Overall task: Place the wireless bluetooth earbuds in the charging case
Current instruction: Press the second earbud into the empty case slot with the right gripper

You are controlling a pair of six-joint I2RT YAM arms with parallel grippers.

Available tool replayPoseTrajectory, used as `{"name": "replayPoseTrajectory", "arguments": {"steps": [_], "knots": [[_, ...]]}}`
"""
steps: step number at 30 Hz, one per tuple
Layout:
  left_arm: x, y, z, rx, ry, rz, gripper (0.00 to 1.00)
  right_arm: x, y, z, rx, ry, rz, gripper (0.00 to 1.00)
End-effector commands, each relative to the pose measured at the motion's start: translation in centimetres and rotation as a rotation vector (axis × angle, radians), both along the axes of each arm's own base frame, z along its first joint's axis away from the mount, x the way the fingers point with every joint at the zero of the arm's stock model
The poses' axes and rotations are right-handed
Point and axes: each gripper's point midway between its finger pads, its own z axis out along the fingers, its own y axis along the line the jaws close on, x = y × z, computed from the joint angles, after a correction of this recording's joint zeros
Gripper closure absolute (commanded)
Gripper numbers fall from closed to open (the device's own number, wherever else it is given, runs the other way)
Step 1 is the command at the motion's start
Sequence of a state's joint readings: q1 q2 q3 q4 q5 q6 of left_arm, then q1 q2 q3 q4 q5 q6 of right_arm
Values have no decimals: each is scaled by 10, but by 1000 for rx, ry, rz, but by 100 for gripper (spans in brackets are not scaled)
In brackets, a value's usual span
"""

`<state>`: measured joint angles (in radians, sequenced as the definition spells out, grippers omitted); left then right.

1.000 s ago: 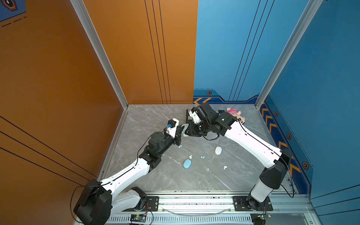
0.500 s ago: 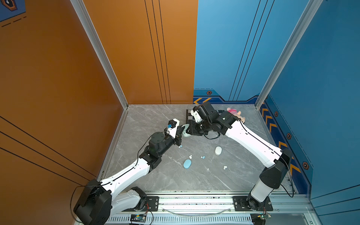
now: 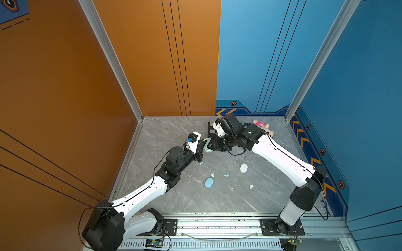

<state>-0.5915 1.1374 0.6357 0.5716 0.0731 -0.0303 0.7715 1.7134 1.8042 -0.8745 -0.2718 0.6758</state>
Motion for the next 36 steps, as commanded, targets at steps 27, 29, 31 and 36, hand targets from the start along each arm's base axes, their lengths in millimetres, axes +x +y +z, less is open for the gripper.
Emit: {"name": "replayPoseTrajectory", "arguments": {"steps": [27,29,31,36], "knots": [[-5,-10,34,-45,-79,-40,100,6,-10,35,70,-24,-44,63],[-6,-13,35,-47,-81,-49,100,8,-9,33,59,-33,-42,64],[-7,-14,37,-49,-83,-55,100,9,-9,32,49,-42,-42,64],[-9,-17,42,-55,-90,-68,100,12,-7,27,33,-52,-35,64]]}}
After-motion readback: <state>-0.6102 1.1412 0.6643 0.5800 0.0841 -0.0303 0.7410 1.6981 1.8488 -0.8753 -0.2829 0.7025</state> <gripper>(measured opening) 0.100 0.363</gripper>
